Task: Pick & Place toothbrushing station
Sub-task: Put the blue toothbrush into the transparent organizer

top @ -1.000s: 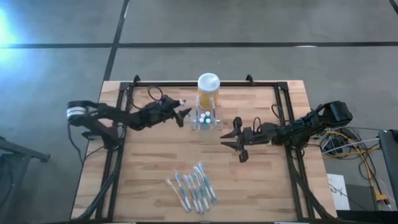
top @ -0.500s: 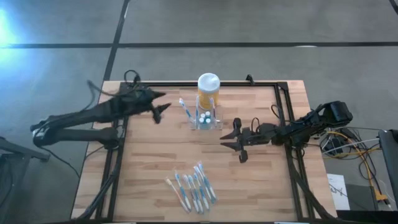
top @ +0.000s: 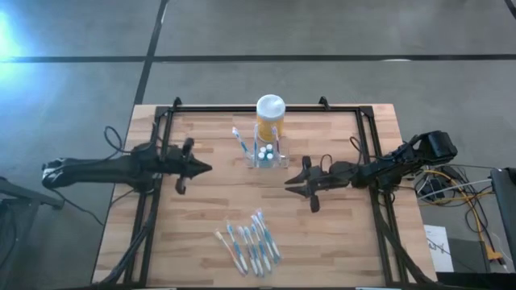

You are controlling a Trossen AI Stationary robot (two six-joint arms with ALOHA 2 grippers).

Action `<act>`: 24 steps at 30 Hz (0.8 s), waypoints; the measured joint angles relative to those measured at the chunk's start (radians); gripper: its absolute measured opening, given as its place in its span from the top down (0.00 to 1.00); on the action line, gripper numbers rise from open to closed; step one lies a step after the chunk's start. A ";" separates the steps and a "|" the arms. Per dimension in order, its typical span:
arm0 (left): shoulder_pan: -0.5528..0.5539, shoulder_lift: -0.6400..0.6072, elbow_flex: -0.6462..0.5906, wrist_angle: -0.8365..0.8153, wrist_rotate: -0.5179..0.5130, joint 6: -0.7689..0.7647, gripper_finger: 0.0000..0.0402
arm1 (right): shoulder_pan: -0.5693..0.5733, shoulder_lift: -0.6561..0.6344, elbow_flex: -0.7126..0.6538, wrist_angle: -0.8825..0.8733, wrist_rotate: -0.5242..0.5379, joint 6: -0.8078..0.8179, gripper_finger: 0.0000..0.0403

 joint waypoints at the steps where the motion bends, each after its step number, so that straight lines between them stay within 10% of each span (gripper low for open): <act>1: 0.002 -0.001 -0.020 0.042 0.000 0.004 0.99 | 0.000 0.000 0.000 -0.005 -0.001 0.000 0.77; 24: 0.009 -0.007 -0.011 -0.046 -0.037 0.098 0.97 | 0.109 0.000 0.065 -0.255 -0.027 0.242 0.83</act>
